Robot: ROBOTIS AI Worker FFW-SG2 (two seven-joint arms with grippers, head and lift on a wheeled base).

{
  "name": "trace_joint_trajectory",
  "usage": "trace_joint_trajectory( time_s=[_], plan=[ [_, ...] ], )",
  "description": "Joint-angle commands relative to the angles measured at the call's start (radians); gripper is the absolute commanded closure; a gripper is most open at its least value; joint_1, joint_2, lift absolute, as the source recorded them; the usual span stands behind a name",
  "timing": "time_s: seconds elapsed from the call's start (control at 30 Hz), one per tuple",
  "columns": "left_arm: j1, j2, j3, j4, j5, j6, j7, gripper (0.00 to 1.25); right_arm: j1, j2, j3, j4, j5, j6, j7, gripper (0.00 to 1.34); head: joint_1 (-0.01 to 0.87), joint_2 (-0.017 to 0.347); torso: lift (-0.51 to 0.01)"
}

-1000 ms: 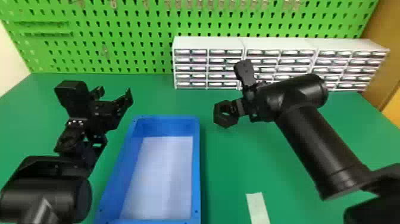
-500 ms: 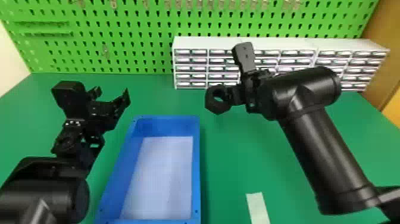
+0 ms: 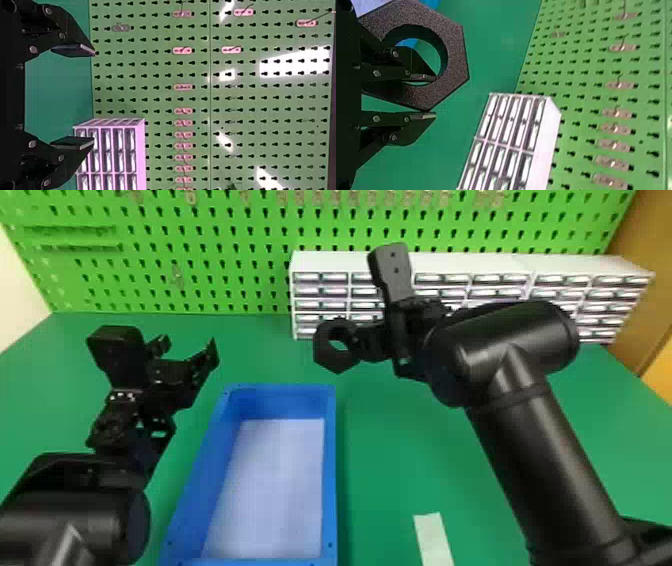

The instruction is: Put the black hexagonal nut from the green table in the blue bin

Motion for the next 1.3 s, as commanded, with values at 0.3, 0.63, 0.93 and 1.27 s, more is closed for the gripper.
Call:
trace_joint_trajectory(
  time_s=[0.3, 0.63, 0.93, 1.27],
  plan=[
    [0.0, 0.0, 0.005, -0.003, 0.0, 0.0, 0.001, 0.46, 0.022, -0.018, 0.12, -0.08, -0.074, 0.003, 0.0, 1.07, 0.686, 0.052, -0.097],
    [0.005, 0.0, 0.025, -0.019, -0.004, 0.002, 0.001, 0.46, 0.041, -0.031, 0.18, -0.08, -0.119, -0.012, 0.0, 1.07, 0.686, 0.052, -0.097],
    [0.005, 0.0, 0.031, -0.037, -0.012, 0.011, 0.001, 0.46, 0.064, -0.06, 0.218, -0.096, -0.163, -0.011, 0.0, 1.07, 0.686, 0.052, -0.097],
    [0.0, 0.0, 0.032, -0.039, -0.017, 0.014, 0.001, 0.46, 0.106, -0.084, 0.258, -0.086, -0.171, -0.009, 0.0, 1.07, 0.686, 0.052, -0.097]
  ],
)
